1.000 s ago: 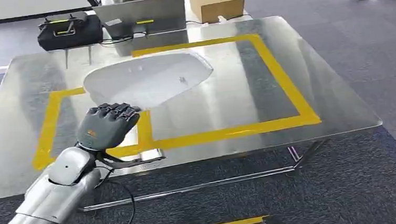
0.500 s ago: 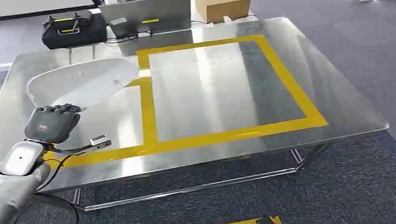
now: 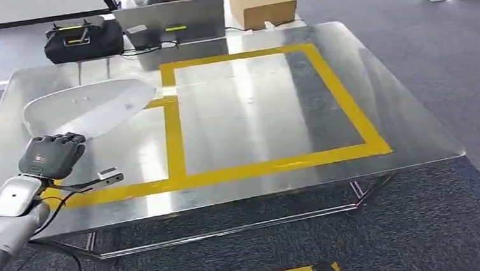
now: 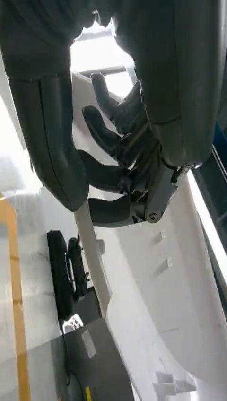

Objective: Take the parts from the cabinet and place them on the table.

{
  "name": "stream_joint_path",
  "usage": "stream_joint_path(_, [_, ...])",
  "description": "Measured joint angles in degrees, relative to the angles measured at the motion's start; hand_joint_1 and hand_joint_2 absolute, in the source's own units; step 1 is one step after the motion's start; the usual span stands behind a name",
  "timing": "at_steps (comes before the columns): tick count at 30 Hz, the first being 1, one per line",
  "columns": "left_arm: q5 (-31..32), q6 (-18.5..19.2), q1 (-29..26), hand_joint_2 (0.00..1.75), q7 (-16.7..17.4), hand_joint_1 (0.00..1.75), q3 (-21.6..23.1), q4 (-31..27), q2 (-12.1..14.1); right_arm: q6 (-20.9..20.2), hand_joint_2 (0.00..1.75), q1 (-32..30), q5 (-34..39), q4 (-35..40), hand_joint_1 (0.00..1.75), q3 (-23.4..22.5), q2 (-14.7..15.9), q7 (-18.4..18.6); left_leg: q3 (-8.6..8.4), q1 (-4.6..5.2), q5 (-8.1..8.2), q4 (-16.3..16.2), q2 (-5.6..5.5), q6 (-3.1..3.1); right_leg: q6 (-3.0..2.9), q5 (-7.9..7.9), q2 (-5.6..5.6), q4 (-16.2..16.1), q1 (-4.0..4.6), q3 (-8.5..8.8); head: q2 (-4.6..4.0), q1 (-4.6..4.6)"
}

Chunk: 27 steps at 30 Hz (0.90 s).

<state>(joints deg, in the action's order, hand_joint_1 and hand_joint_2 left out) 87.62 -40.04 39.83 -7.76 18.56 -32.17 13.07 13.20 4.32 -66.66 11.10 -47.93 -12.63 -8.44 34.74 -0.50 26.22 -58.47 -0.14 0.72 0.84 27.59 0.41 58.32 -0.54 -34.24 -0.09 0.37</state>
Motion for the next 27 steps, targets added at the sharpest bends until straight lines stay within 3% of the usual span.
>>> stream_joint_path(2, [0.5, 0.1, -0.1, 1.75, 0.0, 1.75, 0.0, 0.7, 0.1, 0.0, 0.0, 0.0, 0.0, 0.0, 0.0, 0.0, 0.0, 0.0, 0.21, 0.22, 0.08, -0.2, -0.08, -0.39, 0.55, -0.11, -0.14, -0.3, -0.14, 0.13, 0.0, 0.0])
stream_joint_path(4, [0.5, 0.3, -0.1, 1.75, -0.4, 1.75, -0.2, 2.1, 0.4, 0.0, 0.0, 0.0, -0.1, 0.0, 0.0, 0.0, 0.0, -0.5, -0.46, -0.24, -0.33, 0.7, 0.02, -1.21, 1.25, 0.75, -0.12, 0.3, -0.15, -0.28, 0.0, 0.02])
stream_joint_path(5, [0.1, 0.3, 0.0, 1.75, -1.0, 1.75, -0.6, 2.9, 0.5, 0.1, 0.0, 0.1, -0.1, 0.0, 0.0, 0.0, 0.0, -0.9, -0.5, -0.25, -0.34, 0.7, 0.03, -1.64, 1.35, 2.3, -0.23, 2.6, -0.1, -1.35, 0.0, 0.28])
stream_joint_path(8, [-0.7, 0.3, -0.8, 1.75, -2.4, 1.75, -1.2, 5.2, 0.9, 0.3, 0.0, 0.1, -0.1, 0.0, 0.0, 0.0, 0.0, -1.6, -0.47, -0.04, -0.15, 0.6, 0.13, -1.99, 1.53, 7.78, -0.26, 15.8, -0.11, -7.77, 0.0, 0.39])
stream_joint_path(9, [-0.6, 0.5, -1.1, 1.75, -2.8, 1.75, -1.2, 5.9, 0.9, 0.3, 0.0, -0.1, -0.1, 0.0, 0.0, 0.0, 0.0, -1.8, -0.5, 0.02, -0.12, 0.6, 0.1, -2.03, 1.56, 7.81, -0.25, 17.8, -0.11, -8.95, 0.0, 0.39])
stream_joint_path(10, [-0.4, 0.7, -1.4, 1.75, -2.9, 0.0, -1.2, 6.4, 0.9, 0.3, 0.0, -0.1, -0.2, 0.0, 0.0, 0.0, 0.0, -1.9, -0.58, 0.03, -0.09, 0.6, 0.05, -2.07, 1.51, 6.43, -0.25, 16.8, -0.11, -8.67, 0.0, 0.37])
stream_joint_path(11, [0.0, 1.0, -1.5, 1.75, -2.9, 0.0, -1.2, 6.8, 0.9, 0.4, 0.0, -0.1, -0.3, 0.0, 0.0, 0.0, 0.0, -2.1, -0.64, 0.04, -0.01, 0.5, -0.07, -2.05, 1.36, 4.0, -0.25, 13.3, -0.09, -7.19, 0.0, 0.41])
stream_joint_path(13, [0.0, 1.2, -1.5, 1.75, -2.7, 0.0, -1.2, 7.3, 0.9, 0.4, 0.0, 0.1, -0.4, 0.0, 0.0, 0.0, 0.0, -2.3, -0.83, 0.03, 0.32, 0.3, -0.2, -1.82, 0.91, -0.93, -0.34, 3.3, -0.1, -2.51, 0.0, 0.41])
stream_joint_path(14, [0.0, 1.3, -1.4, 0.0, -2.7, 0.0, -1.2, 7.6, 0.9, 0.4, 0.0, 0.3, -0.5, 0.0, 0.0, 0.0, 0.0, -2.3, -0.69, 0.46, 0.57, 0.0, -0.24, -1.45, 0.77, -0.15, -0.38, 1.1, 0.06, -1.02, 0.0, 0.35])
stream_joint_path(16, [-0.4, 1.3, -1.4, 0.0, -3.5, 0.0, -1.2, 8.0, 1.0, 0.3, 0.0, 0.5, -0.8, 0.0, 0.0, 0.1, 0.0, -1.9, -0.37, 0.48, 0.42, -0.1, -0.29, -0.96, 0.56, -0.15, -0.2, 0.4, -0.01, -0.7, 0.0, 0.24])
stream_joint_path(18, [-3.2, 0.6, -2.0, 0.0, -8.2, 0.0, -1.5, 8.0, 1.1, 0.3, 0.0, 0.3, -1.1, 0.0, 0.0, 0.1, 0.0, -1.6, -0.67, 0.41, 0.44, 0.2, -0.24, -0.59, 0.09, -0.22, -0.05, 0.3, -0.04, -0.55, 0.0, 0.31])
stream_joint_path(19, [-4.6, 0.4, -3.1, 0.0, -10.5, 0.0, -2.1, 7.0, 1.4, 0.3, 0.0, 0.3, -1.3, 0.0, 0.0, 0.1, 0.0, -1.5, -0.54, 0.28, 1.05, -0.1, -0.15, -0.21, -0.27, -0.43, -0.04, 0.0, -0.46, -0.34, 0.0, 0.35])
stream_joint_path(20, [-6.1, 0.0, -4.3, 0.0, -12.4, 0.0, -3.0, 5.3, 1.6, 0.3, 0.0, 0.4, -1.4, 0.0, 0.0, 0.1, 0.0, -1.5, 0.11, 0.26, 2.39, -2.0, -0.13, 0.18, -0.63, -0.33, 0.04, -0.1, -0.48, -0.21, 0.0, -0.02])
stream_joint_path(23, [-5.8, 0.0, -9.0, 0.0, -15.2, 0.0, -6.0, -0.6, 1.2, 0.2, 0.0, 0.3, -1.6, 0.0, 0.0, 0.1, 0.0, -1.5, 5.97, 0.02, 8.08, -14.7, -0.12, 0.86, -0.93, -0.17, 0.09, 0.0, -0.48, 0.02, 0.0, 0.0])
stream_joint_path(24, [-5.7, 0.0, -10.6, 0.0, -15.9, 0.0, -6.9, -2.3, 0.8, 0.2, 0.0, 0.2, -1.6, 0.0, 0.0, 0.1, 0.0, -1.5, 7.09, -0.08, 8.65, -17.0, -0.12, 0.94, -0.94, -0.21, 0.08, 0.1, -0.48, 0.05, 0.0, -0.05])
stream_joint_path(25, [-5.9, 0.0, -11.9, 0.0, -16.6, 0.0, -7.4, -3.7, 0.6, 0.2, 0.0, 0.2, -1.6, 0.0, 0.0, 0.1, 0.0, -1.5, 6.99, -0.19, 7.93, -16.7, -0.11, 0.94, -0.94, -0.21, 0.12, 0.1, -0.48, 0.07, 0.0, 0.0])
stream_joint_path(26, [-6.5, -0.1, -13.0, 0.0, -17.5, 0.0, -8.1, -5.3, 0.3, 0.2, 0.0, 0.2, -1.6, 0.0, 0.0, 0.1, 0.0, -1.5, 5.82, -0.26, 5.94, -14.1, -0.11, 0.86, -0.93, -0.2, 0.17, 0.2, -0.47, 0.06, 0.0, -0.07])
stream_joint_path(27, [-7.0, -0.1, -13.8, 0.0, -18.3, 0.0, -8.7, -7.0, -0.1, 0.2, 0.0, 0.2, -1.6, 0.0, 0.0, 0.1, 0.0, -1.5, 3.48, -0.28, 3.13, -9.2, -0.11, 0.72, -0.87, -0.16, 0.19, 0.2, -0.48, 0.09, 0.0, 0.02])
